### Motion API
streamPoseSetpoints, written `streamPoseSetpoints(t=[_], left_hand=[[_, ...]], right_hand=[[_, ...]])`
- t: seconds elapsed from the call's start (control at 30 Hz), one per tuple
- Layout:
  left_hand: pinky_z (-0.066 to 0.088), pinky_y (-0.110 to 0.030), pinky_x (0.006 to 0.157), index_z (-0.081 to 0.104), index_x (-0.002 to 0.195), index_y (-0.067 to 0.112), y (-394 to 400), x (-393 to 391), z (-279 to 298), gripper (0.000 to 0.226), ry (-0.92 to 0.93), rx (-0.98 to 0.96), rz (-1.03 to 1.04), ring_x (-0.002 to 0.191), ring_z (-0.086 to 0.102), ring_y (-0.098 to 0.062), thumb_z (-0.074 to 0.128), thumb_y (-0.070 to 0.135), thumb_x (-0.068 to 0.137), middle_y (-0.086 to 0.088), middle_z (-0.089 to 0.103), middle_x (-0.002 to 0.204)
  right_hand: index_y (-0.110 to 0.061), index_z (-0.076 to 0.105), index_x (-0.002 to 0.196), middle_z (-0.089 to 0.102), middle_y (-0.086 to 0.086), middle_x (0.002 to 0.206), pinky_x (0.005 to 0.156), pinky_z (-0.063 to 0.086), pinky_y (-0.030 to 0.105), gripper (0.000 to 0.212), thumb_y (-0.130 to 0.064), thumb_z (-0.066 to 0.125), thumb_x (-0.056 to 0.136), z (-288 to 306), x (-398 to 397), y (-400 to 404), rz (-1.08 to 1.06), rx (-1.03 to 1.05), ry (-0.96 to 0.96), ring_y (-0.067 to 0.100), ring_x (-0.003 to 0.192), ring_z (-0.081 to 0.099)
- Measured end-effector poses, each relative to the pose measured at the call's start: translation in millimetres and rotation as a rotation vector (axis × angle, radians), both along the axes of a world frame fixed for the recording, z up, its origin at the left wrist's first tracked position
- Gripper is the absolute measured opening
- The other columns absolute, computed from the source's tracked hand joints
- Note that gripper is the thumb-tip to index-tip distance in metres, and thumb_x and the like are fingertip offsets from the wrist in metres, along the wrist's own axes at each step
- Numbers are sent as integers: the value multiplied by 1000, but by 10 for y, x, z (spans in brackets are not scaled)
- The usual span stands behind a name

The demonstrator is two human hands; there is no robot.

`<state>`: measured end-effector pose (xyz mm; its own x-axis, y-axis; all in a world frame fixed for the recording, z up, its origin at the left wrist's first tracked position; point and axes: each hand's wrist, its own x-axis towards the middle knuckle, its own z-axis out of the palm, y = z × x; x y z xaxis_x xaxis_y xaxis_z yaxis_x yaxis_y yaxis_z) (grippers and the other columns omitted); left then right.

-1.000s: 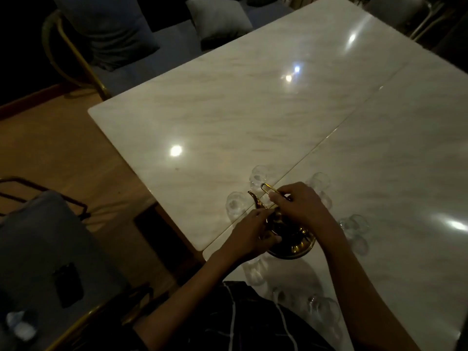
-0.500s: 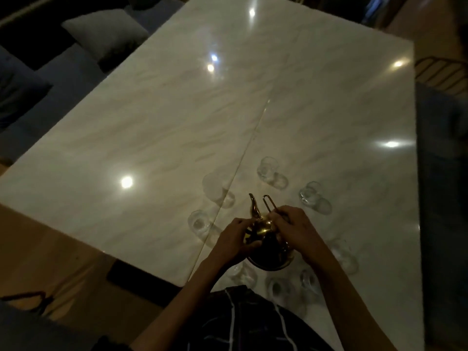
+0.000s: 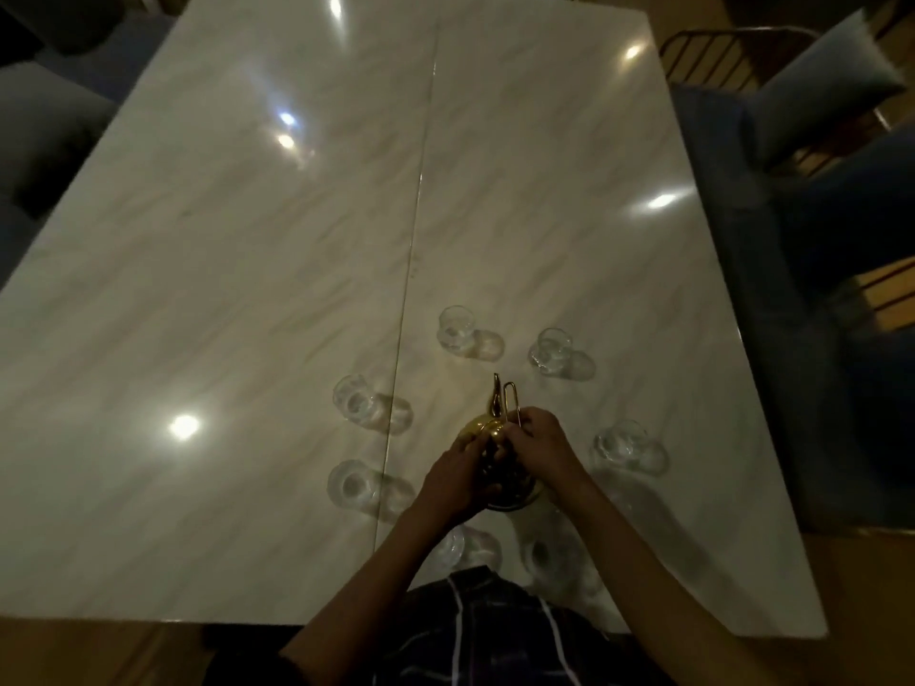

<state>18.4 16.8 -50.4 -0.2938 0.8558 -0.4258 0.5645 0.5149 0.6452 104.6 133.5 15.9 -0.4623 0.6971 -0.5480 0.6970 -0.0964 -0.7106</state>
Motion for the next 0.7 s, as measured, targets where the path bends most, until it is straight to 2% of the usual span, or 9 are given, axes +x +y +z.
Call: streamPoseSetpoints(t=[0.13,0.27,0.4,0.57,0.7], left_hand=[[50,-38,95,16,161,24,94,-73,-108,92,15,-75,-48,128,54,-36,73,33,89,-14,25,163],[50,-40,96,13,162,27,200,-180,-224,97,-20,-124,-76,129,54,-37,76,34,88,-15,29,160],[49,-42,100,12,162,25,286,-295,-301,101,-33,-145,-119,137,47,-36,78,35,85,-12,27,163],[50,-46,102,15,162,26,347,-399,-365,106,-26,-122,-159,141,44,-37,83,33,81,-10,23,166],[49,-44,103,11,162,26,348,-435,-400,107,-19,-115,-169,145,39,-35,82,29,82,-7,13,170]], right_hand=[[-10,63,99,73,7,80,80,58,44,18,-18,53,87,-176,-124,34,-46,-1,-59,22,76,73],[-10,63,98,73,3,72,75,56,35,19,-20,52,86,-223,-261,32,-82,3,-108,16,72,71],[-17,59,92,72,4,79,78,57,41,20,-31,49,82,-442,-330,97,-105,39,-147,21,76,70],[-15,61,88,72,5,82,77,58,45,34,-42,45,76,-755,-334,277,-146,26,-154,24,75,71],[-11,57,90,74,8,79,70,58,41,23,-33,50,89,-484,-405,225,-145,-7,-149,27,71,72]])
